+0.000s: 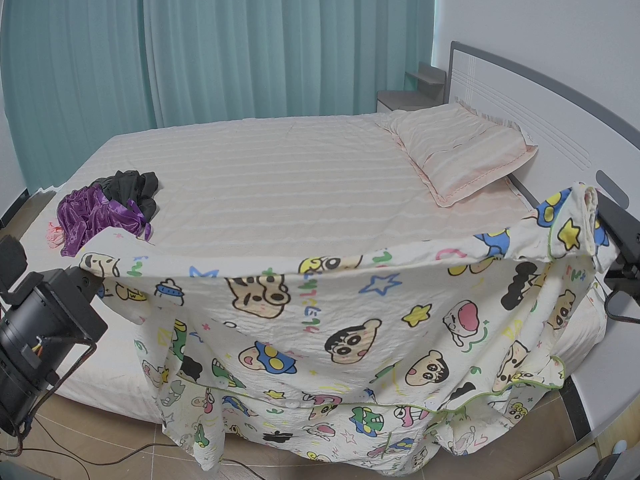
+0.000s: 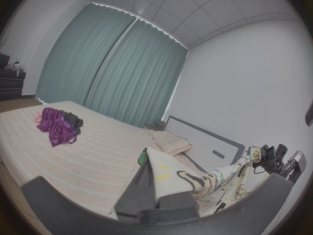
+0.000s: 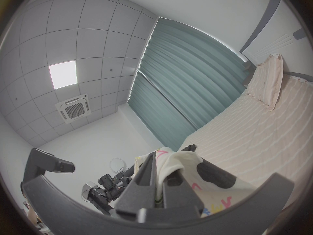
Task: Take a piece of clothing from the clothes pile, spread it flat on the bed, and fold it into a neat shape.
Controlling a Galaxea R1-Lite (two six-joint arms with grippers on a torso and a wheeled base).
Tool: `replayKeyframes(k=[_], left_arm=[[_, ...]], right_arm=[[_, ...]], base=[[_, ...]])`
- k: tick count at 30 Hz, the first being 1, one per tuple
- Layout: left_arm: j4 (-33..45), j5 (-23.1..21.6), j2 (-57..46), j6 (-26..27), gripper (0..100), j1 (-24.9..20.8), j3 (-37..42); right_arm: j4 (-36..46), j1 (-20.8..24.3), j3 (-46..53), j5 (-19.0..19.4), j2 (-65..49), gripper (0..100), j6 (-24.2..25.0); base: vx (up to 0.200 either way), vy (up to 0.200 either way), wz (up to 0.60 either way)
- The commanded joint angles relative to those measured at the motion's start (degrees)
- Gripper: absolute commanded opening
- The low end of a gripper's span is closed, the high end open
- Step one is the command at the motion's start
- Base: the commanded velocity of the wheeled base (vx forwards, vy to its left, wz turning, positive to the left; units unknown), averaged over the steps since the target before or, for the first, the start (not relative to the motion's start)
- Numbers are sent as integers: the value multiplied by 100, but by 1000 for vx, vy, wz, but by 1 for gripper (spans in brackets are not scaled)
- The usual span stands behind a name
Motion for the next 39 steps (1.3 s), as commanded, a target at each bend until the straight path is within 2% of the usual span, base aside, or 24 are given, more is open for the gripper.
replayKeyframes(k=[1,4,6,10,15,21,39], left_arm=[[-28,-28,597,-453,0,243,-101],[-20,-72,834,-796,0,260,-189],[-20,-72,834,-796,0,260,-189],[-28,-80,1414,-831,0,612,-549],[-37,-124,1915,-831,0,893,-936],[-11,-397,2539,-840,0,1236,-1516],[7,-414,4710,-875,0,1798,-2825]], right_arm=[[-18,-708,-351,379,828,0,47],[-27,-893,-545,415,1153,0,55],[-27,-893,-545,415,1153,0,55],[-27,-1069,-1002,415,1707,0,55],[-27,-1165,-1362,415,2076,0,55],[-27,-1464,-1749,423,2586,0,55],[-27,-1780,-2487,485,3720,0,55]], base=[[0,0,0],[0,0,0],[0,0,0],[0,0,0],[200,0,0],[200,0,0],[200,0,0]])
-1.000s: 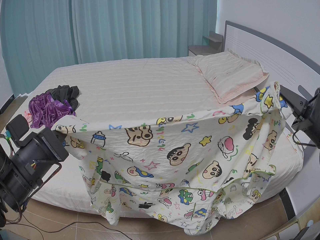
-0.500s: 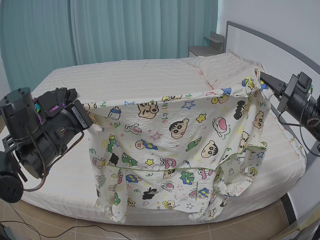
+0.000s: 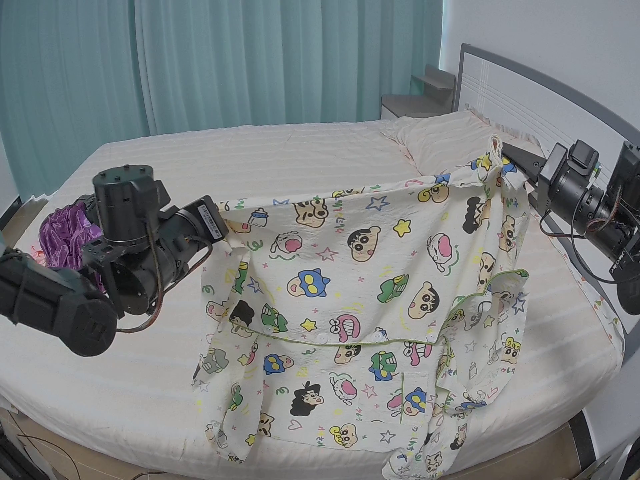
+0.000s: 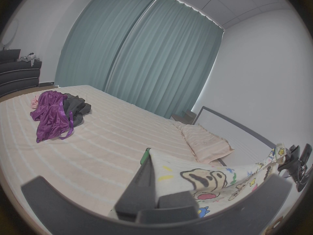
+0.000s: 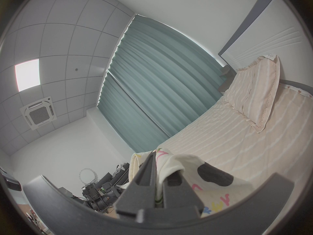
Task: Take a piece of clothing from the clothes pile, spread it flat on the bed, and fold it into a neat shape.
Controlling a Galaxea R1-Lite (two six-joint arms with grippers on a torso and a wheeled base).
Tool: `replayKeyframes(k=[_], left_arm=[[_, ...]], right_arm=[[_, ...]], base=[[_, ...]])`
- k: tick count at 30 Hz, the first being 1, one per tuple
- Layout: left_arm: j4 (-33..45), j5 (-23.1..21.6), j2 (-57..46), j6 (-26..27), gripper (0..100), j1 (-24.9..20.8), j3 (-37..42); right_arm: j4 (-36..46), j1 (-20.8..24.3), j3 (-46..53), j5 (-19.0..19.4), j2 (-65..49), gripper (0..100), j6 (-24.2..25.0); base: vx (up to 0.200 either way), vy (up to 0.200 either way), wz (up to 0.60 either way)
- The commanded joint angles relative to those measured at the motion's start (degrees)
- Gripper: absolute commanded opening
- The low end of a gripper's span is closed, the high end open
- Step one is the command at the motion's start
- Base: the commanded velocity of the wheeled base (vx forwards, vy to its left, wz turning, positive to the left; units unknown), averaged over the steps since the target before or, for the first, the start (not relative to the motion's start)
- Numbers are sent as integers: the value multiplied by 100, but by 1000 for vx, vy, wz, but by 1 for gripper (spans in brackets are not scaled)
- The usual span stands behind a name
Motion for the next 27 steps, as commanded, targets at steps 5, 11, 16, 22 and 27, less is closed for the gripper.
replayKeyframes(k=[5,11,16,22,27], left_arm=[[17,5,1430,-27,0,244,-495],[43,5,1870,-378,0,280,-793],[87,5,2168,-396,0,288,-943],[87,5,2564,-545,0,297,-1171],[96,5,2625,-748,0,306,-1215]], right_arm=[[-9,-85,-307,-54,1013,0,1],[-18,-103,-430,-63,1523,0,1],[-18,-111,-526,-133,1769,0,1],[-18,-111,-632,-239,2068,0,1],[-18,-129,-702,-230,2147,0,1]], base=[[0,0,0],[0,0,0],[0,0,0],[0,0,0],[0,0,0]])
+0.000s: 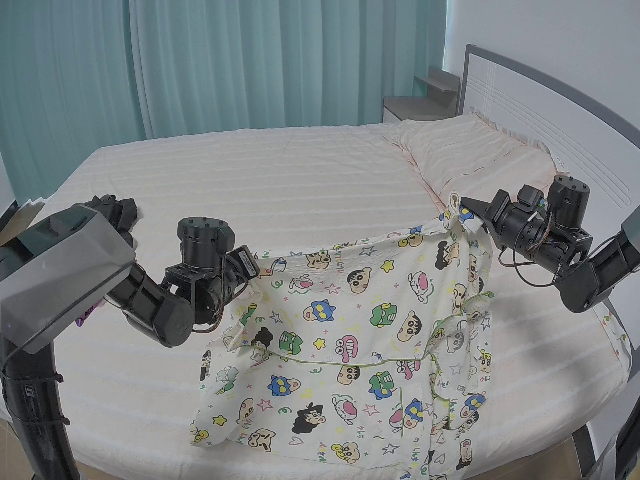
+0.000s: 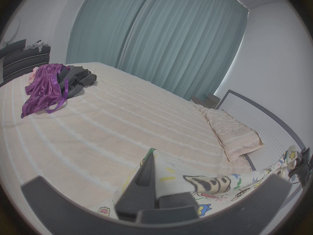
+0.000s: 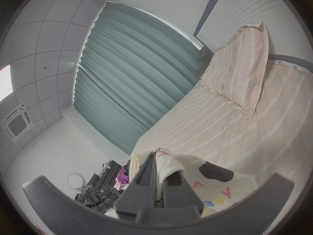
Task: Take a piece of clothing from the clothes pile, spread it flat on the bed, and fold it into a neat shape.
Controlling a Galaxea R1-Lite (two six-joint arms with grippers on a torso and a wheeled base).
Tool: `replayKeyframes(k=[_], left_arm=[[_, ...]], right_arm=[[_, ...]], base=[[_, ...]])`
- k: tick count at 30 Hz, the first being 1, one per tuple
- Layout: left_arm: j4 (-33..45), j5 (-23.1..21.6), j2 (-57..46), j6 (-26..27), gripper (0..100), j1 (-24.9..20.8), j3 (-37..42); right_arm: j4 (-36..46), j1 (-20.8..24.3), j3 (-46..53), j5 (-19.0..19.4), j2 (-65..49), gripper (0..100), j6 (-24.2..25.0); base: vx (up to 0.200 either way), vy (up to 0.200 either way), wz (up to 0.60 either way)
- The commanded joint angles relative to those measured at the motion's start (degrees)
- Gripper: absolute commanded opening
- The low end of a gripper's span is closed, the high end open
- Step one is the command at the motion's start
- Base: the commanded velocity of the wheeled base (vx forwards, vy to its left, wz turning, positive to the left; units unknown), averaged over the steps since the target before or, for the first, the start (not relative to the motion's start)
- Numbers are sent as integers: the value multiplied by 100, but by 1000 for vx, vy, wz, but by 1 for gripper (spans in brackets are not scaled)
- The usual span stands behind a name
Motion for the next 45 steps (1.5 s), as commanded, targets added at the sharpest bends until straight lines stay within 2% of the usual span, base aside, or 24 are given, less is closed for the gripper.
replayKeyframes(k=[1,10,23,32,33,40,41,45], left_arm=[[4,4,160,-65,0,6,-49],[268,-31,574,-82,0,112,-339],[672,-31,1215,-91,0,199,-1086],[1296,4,1681,-285,0,261,-1947],[1393,13,1742,-293,100,270,-2035],[1824,39,2050,-434,100,446,-2562],[1947,39,2138,-504,100,525,-2738],[2087,48,2235,-583,100,656,-2993]], right_arm=[[-2,-7,-61,8,163,0,3],[-10,2,-263,-63,540,0,-6],[-10,28,-492,-414,1305,0,-6],[60,81,-1309,-915,2210,0,38],[86,90,-1432,-942,2316,100,73],[587,90,-2337,-1399,2799,100,363],[754,98,-2592,-1618,2905,100,557],[877,81,-2900,-1970,3107,100,583]], base=[[0,0,0],[200,0,0],[0,0,0],[0,0,0],[0,0,0],[0,0,0],[0,0,0],[0,0,0]])
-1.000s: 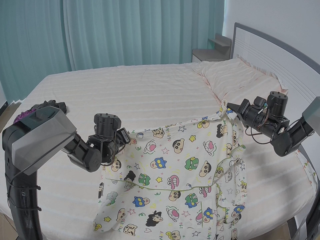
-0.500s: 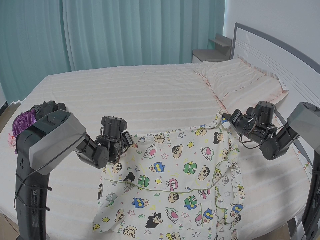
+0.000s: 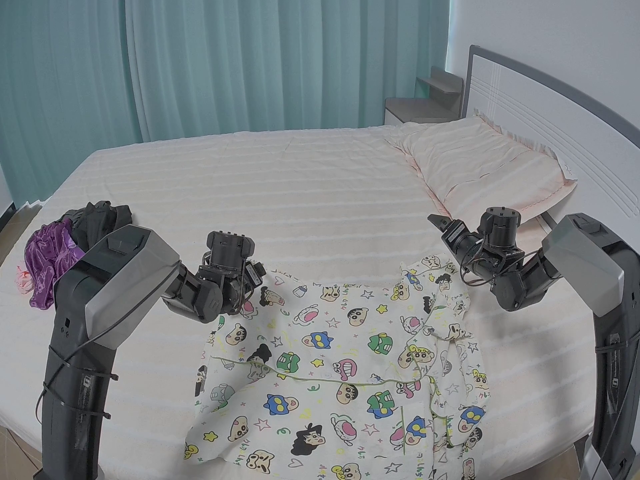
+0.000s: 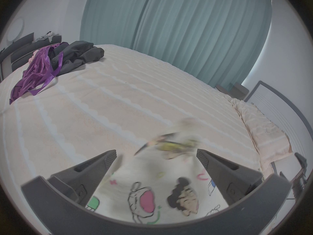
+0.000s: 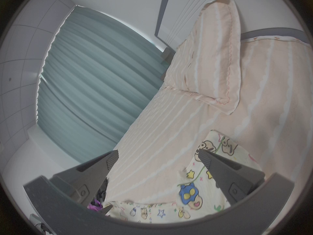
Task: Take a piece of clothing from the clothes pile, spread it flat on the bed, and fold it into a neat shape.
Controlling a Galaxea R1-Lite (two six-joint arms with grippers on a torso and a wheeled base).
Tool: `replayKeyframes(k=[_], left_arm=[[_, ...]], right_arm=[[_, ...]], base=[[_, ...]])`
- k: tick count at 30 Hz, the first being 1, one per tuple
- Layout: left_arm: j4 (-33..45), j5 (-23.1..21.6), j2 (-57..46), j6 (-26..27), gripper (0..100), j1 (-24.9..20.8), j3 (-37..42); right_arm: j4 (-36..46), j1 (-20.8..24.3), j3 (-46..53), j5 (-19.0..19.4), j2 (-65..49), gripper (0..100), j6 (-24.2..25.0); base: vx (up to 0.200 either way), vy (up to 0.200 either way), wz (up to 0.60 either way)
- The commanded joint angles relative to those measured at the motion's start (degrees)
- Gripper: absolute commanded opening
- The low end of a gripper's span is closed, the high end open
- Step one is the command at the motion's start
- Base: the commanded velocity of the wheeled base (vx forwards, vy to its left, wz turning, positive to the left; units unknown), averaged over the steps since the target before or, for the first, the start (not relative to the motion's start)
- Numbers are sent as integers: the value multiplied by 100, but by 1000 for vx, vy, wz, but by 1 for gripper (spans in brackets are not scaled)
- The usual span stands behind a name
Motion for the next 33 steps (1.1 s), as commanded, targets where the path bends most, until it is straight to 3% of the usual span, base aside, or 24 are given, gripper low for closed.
replayKeyframes(k=[1,7,9,11,15,18,23,26,33], left_arm=[[163,7,259,-95,100,275,-449],[198,7,22,-130,100,495,-378],[269,-98,-541,-359,100,627,-1],[269,-116,-594,-376,100,627,52],[225,-810,-1798,-710,100,671,1124],[234,-1381,-2694,-1062,100,671,1907],[225,-1891,-3600,-1431,100,618,2803],[225,-2471,-4461,-1765,100,557,3673],[207,-2770,-5155,-2020,100,293,4623]], right_arm=[[128,-70,-578,-387,474,100,112],[136,-298,-165,-519,149,100,86],[128,-439,723,-194,-572,100,77],[110,-448,828,-150,-633,100,77],[75,-632,2472,501,-1758,100,-37],[57,-755,3421,703,-2277,100,-310],[-48,-869,4370,852,-2655,100,-538],[-435,-896,5346,1133,-2795,100,-767],[-1411,-940,6225,1749,-2365,100,-1347]], base=[[0,0,0],[0,0,0],[0,0,0],[0,0,0],[0,0,0],[0,0,0],[0,0,0],[0,0,0],[0,0,0]])
